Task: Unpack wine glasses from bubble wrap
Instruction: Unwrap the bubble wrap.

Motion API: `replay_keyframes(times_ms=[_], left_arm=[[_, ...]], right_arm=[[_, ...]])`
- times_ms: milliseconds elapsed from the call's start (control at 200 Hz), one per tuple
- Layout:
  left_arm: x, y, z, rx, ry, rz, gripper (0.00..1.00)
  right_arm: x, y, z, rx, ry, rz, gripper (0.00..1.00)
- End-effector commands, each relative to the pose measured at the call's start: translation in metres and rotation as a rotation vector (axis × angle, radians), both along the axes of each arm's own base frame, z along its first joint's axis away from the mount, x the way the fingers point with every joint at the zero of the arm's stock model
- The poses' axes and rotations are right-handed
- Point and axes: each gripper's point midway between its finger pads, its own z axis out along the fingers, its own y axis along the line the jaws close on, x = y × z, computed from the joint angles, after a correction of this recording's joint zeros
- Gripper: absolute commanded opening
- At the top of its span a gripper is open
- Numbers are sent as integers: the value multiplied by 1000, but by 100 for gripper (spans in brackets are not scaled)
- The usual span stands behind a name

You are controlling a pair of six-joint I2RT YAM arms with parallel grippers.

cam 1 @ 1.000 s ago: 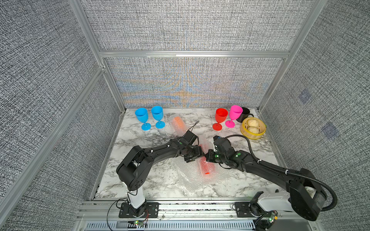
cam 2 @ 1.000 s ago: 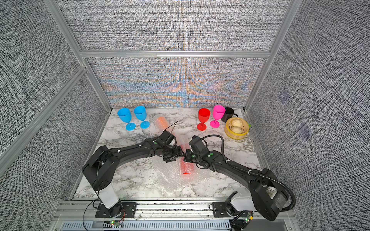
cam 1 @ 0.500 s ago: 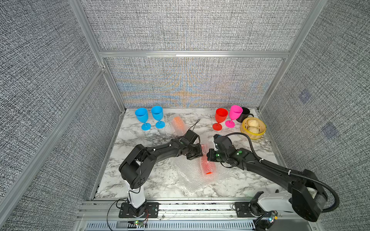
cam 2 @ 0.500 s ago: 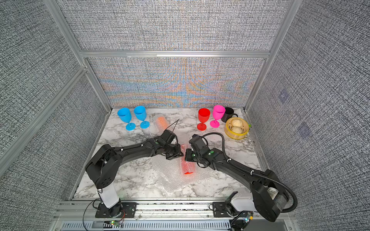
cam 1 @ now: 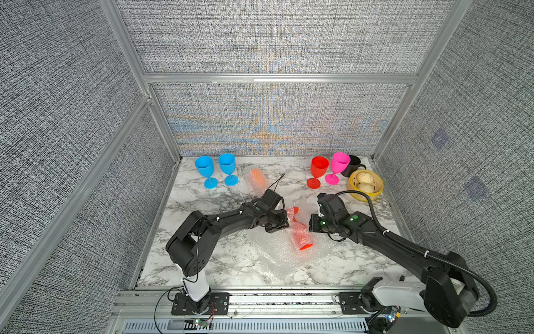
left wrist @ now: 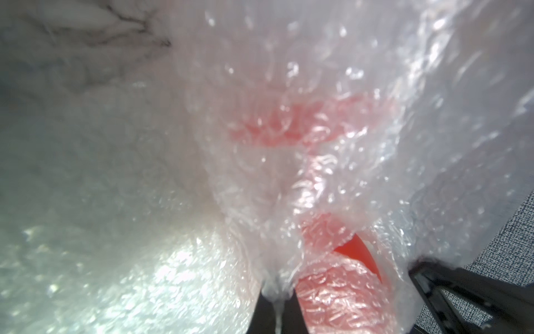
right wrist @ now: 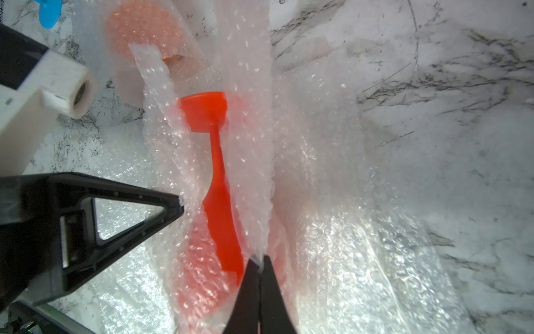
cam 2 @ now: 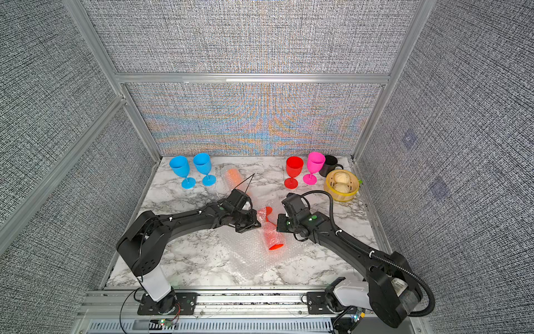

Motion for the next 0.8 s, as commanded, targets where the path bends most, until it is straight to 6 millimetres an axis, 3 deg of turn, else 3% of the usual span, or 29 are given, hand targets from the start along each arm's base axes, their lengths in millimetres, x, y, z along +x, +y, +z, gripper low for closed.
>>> replay_keyframes(times_ms=[0, 500, 756, 796], left_arm=[[-2, 15, -7, 63, -9, -4, 0], [-9, 28, -3, 79, -17, -23, 0], [-13, 32, 6, 63, -26, -45, 0], [-14, 35, 7, 71, -24, -45, 11]], right_arm=[[-4, -21, -6, -85, 15, -16, 0], [-3, -40, -5, -53, 30, -38, 0], [-2, -17, 3, 59, 10, 58, 0], [-3, -15, 4, 64, 11, 67, 0]])
